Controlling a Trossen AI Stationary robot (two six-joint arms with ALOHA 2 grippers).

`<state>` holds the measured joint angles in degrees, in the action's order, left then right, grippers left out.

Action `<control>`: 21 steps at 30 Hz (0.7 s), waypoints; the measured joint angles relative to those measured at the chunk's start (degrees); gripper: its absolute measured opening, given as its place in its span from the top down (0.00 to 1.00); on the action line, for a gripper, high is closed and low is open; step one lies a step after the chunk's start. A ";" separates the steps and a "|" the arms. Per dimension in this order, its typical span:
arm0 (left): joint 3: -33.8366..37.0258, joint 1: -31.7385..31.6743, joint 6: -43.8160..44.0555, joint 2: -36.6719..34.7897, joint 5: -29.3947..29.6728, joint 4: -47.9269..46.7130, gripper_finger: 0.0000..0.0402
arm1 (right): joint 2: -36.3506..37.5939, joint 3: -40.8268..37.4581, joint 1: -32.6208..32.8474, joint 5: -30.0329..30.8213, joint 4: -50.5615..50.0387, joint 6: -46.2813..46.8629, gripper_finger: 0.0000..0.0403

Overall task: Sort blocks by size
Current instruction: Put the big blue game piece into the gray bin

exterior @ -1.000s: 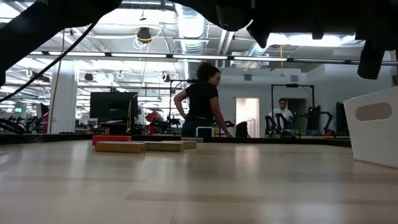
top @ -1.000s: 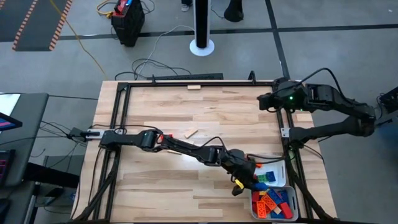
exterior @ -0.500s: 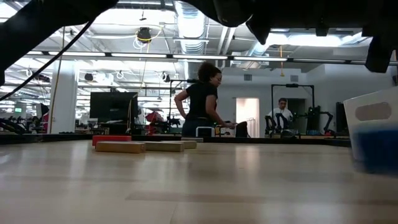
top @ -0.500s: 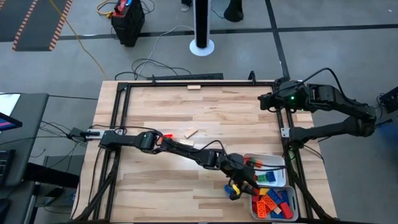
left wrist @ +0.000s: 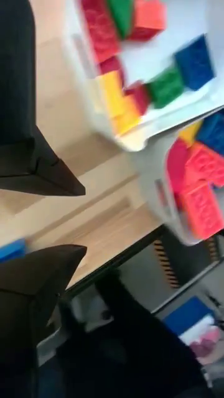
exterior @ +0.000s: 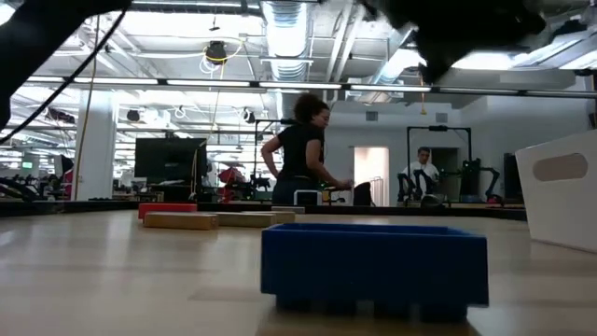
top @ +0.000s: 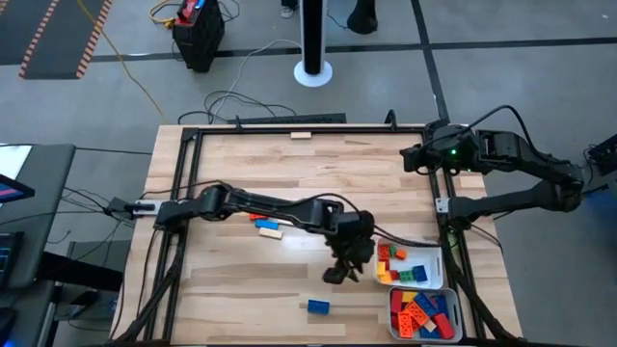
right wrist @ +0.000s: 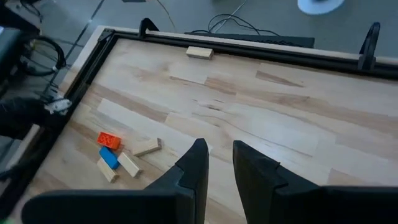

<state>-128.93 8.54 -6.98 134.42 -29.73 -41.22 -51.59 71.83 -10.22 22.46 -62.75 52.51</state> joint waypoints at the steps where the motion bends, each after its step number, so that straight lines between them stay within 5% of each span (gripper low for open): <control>1: -0.01 0.21 -0.05 -0.82 0.08 -2.41 0.68 | 0.00 0.00 -0.02 0.00 0.01 -0.92 0.75; 14: 23.67 5.96 14.35 -15.14 5.52 -1.37 0.76 | -0.02 0.00 0.01 0.00 -0.01 -6.36 0.75; 21: 32.68 13.16 17.07 -15.97 12.21 -0.01 0.67 | -0.60 0.00 0.47 -0.02 0.01 -2.51 0.75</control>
<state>-96.25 21.70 10.09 118.45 -17.52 -41.24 -52.20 71.83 -9.75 22.44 -62.74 50.00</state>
